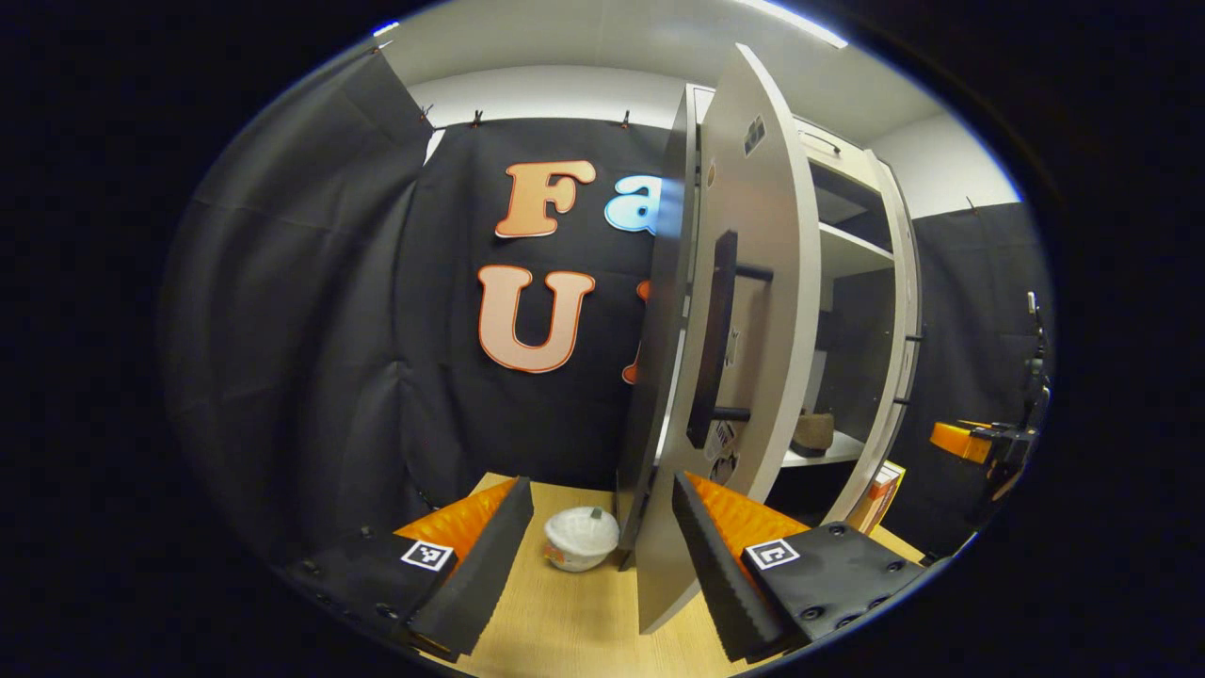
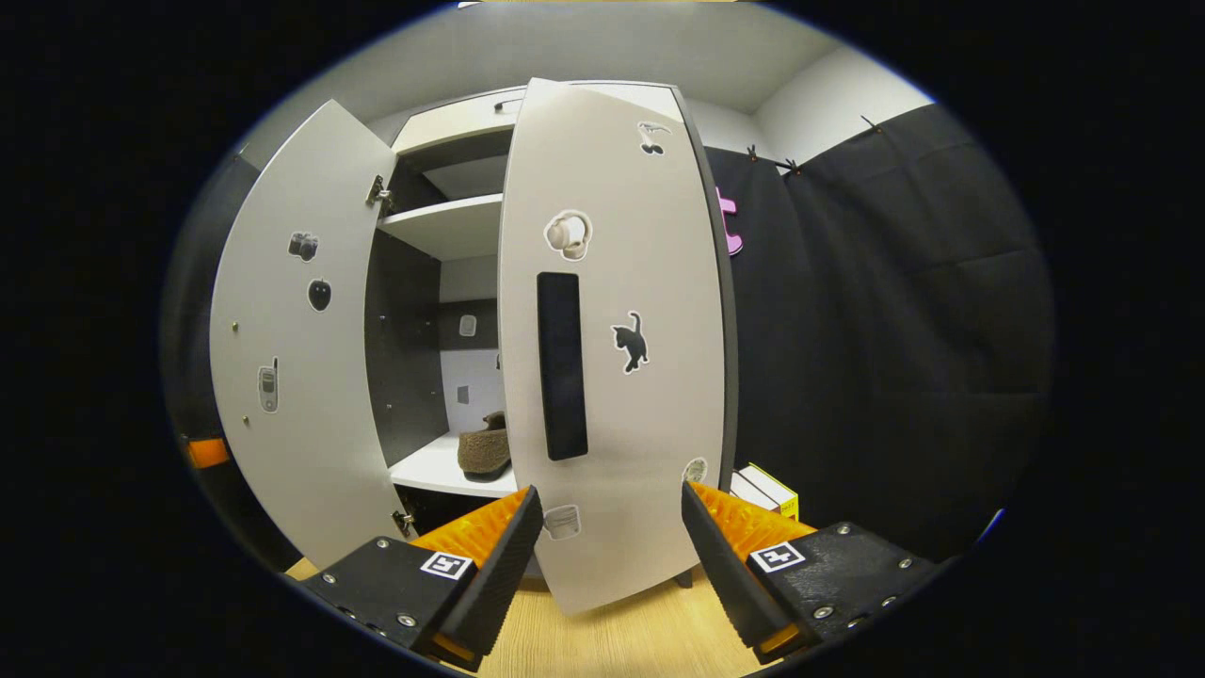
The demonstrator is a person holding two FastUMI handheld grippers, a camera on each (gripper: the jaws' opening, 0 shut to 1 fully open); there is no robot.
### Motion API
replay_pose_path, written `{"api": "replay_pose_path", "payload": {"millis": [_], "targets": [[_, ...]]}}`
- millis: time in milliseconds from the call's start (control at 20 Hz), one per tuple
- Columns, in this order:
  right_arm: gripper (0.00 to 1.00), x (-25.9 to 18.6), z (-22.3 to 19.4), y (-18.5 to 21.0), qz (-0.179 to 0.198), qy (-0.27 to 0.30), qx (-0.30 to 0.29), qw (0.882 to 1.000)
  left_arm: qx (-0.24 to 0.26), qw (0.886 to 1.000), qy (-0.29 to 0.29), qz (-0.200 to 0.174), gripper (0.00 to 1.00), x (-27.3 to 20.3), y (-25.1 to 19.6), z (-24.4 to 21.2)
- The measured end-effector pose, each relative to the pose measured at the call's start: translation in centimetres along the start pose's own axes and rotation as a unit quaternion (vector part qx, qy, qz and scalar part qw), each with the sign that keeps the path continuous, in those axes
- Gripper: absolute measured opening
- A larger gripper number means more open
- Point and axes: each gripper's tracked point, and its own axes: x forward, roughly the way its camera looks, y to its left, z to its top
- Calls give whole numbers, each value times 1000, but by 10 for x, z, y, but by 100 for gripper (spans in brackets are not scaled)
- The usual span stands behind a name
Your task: Grab one shoe with the right hand and put it into the shoe cabinet, grab the other shoe with the left hand and put it into the shoe cabinet; then close the right door with the right hand and the left door with the left hand.
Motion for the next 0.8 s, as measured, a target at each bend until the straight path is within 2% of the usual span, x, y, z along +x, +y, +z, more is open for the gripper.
{"api": "replay_pose_path", "payload": {"millis": [50,150,250,350,450,550,750,800], "targets": [[92,-5,2,-2,0,-2,-2,1000,-3,1000,5,-2,94,7,-4,-5],[91,-16,5,-8,-2,-4,-7,1000,3,1000,12,-10,99,16,-14,-11],[92,-24,7,-17,-6,-7,-13,1000,14,1000,15,-19,99,18,-26,-15],[92,-29,8,-26,-9,-7,-19,1000,27,1000,12,-6,97,18,-24,-14],[92,-32,7,-36,-11,-5,-22,1000,3,1000,18,-1,96,20,-33,-20],[92,-33,8,-46,-13,-4,-21,1000,-8,1000,22,-15,96,20,-55,-23],[92,-35,12,-66,-14,-8,-13,1000,8,999,28,-42,96,28,-95,-26],[92,-36,13,-73,-16,-8,-14,1000,10,998,29,-49,99,30,-105,-26]]}}
